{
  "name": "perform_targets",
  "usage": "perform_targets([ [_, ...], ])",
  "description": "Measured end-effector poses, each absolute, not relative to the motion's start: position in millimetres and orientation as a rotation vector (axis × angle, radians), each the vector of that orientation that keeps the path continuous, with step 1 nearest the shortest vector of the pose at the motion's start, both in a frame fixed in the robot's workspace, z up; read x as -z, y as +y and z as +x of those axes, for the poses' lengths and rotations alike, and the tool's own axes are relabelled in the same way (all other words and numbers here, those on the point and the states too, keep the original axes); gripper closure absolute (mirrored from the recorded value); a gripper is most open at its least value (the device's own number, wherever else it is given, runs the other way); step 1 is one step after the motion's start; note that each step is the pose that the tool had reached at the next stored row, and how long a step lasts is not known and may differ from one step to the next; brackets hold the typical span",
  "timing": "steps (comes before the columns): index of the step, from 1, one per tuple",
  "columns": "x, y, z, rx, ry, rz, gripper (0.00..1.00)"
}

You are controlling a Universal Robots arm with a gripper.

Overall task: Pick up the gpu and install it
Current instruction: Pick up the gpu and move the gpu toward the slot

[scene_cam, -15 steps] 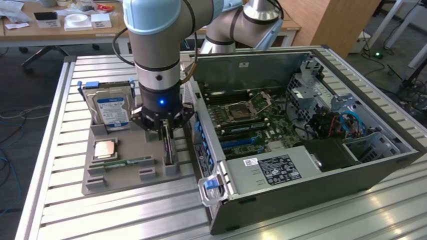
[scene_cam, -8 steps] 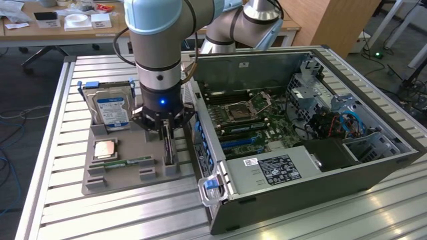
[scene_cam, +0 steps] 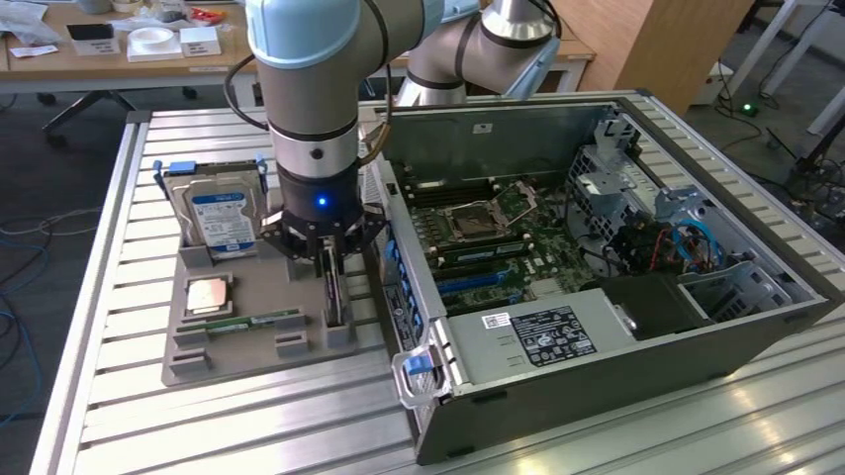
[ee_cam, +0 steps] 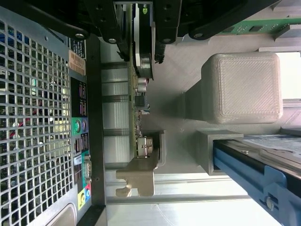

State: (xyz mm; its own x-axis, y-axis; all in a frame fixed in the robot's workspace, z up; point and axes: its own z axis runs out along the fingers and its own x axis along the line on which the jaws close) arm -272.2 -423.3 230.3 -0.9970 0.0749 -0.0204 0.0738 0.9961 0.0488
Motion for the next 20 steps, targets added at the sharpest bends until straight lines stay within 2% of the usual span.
perform_targets([
  [5,-230.3,-423.3,-272.2,-0.075,3.116,0.116,0.67],
  [7,-230.3,-423.3,-272.3,-0.075,3.116,0.116,0.74],
  [20,-230.3,-423.3,-272.2,-0.075,3.116,0.116,0.74],
])
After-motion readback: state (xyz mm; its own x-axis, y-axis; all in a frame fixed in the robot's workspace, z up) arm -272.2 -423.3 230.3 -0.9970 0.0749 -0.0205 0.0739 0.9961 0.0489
